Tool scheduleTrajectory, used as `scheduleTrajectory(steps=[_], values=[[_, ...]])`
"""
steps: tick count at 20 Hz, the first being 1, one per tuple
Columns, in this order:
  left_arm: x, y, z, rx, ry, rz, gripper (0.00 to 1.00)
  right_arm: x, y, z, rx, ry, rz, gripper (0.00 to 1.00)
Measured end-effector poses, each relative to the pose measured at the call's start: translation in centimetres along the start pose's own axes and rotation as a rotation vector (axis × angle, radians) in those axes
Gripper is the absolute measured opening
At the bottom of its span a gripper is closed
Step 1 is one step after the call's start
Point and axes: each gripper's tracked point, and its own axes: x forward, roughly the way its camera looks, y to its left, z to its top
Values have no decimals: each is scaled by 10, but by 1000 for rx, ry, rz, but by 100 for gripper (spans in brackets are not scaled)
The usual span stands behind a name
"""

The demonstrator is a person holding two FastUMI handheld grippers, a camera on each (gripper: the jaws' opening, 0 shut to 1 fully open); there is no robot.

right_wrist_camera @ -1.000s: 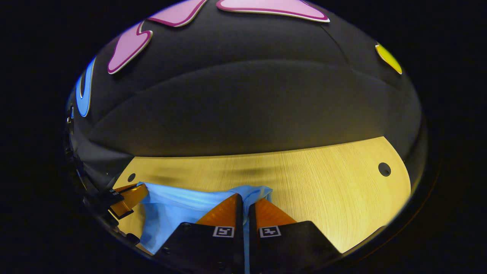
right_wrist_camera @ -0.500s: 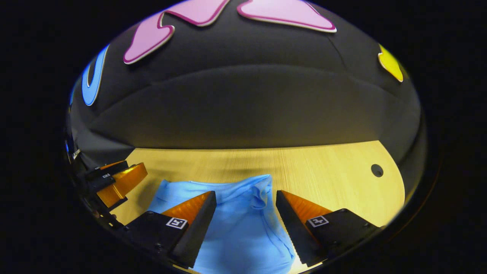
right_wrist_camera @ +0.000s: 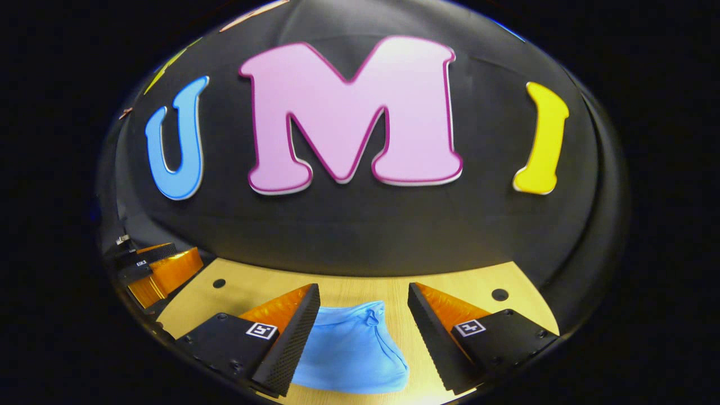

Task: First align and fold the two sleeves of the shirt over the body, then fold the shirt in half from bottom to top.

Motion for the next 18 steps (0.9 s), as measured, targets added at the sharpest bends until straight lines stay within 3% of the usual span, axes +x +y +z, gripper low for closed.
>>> scheduleTrajectory(steps=[8, 18], values=[[-124, 13, 51, -6, -103, -10, 98, -138, 5, 28, 19, -88, -33, 98], [-275, 6, 26, 11, -119, -94, 98, -271, 21, -4, 40, -91, -59, 98]])
